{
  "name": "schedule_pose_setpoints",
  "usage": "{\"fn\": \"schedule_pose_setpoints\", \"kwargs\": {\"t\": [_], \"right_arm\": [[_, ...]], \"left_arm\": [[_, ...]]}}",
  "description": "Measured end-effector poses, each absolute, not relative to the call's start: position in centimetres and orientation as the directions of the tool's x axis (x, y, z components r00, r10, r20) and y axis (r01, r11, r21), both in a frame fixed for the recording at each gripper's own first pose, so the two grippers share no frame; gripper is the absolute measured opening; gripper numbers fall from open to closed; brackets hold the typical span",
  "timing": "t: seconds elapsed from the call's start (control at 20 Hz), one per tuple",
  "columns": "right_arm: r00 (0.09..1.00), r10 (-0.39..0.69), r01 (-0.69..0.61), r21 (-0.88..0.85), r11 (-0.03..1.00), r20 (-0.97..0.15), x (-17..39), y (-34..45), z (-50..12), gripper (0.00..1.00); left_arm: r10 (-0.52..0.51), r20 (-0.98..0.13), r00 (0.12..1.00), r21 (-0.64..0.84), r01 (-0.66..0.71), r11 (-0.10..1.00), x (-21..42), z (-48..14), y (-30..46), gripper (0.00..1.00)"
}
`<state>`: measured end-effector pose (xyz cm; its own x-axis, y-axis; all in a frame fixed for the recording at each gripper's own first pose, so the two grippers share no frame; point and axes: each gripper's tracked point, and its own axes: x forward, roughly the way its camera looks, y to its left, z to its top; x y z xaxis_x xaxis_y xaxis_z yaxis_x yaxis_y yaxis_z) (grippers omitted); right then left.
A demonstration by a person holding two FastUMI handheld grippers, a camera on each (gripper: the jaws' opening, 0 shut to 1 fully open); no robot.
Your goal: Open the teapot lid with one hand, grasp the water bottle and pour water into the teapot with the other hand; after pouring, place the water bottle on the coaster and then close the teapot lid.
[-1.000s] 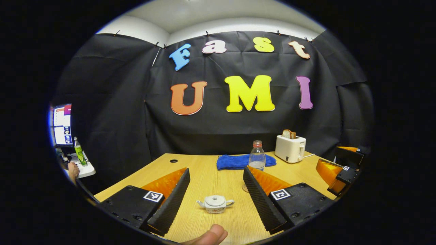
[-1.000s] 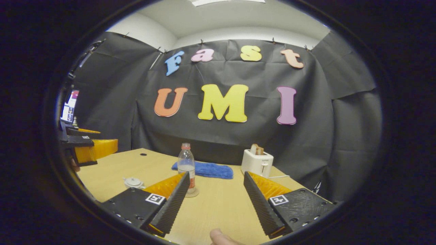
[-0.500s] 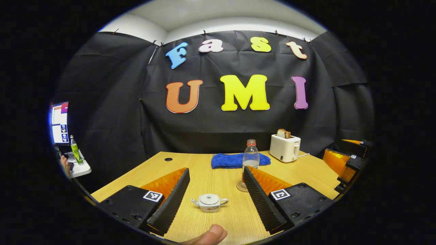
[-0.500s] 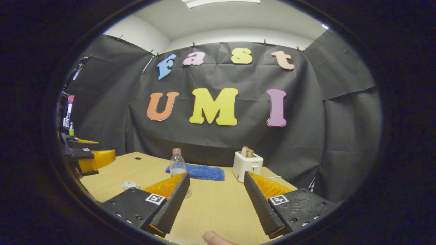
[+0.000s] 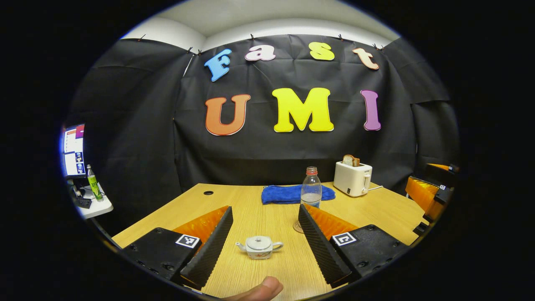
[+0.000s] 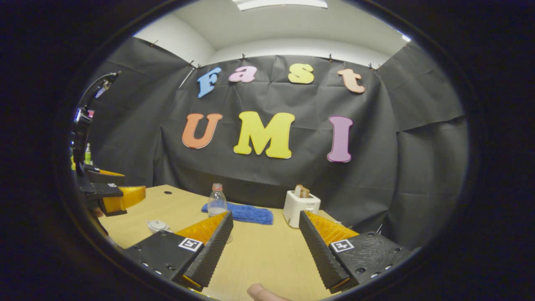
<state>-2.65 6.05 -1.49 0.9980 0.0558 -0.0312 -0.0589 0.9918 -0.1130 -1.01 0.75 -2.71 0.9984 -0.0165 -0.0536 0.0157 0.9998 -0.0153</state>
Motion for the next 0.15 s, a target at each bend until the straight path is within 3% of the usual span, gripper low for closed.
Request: {"fn": "schedule_pose_setpoints", "kwargs": {"t": [0.15], "right_arm": [[0.997,0.061,-0.065,-0.105,0.992,-0.048,-2.48,6.02,-1.91,0.95]], "left_arm": [[-0.011,-0.054,0.998,-0.011,0.011,1.0,-0.94,-2.81,0.84,0.99]]}}
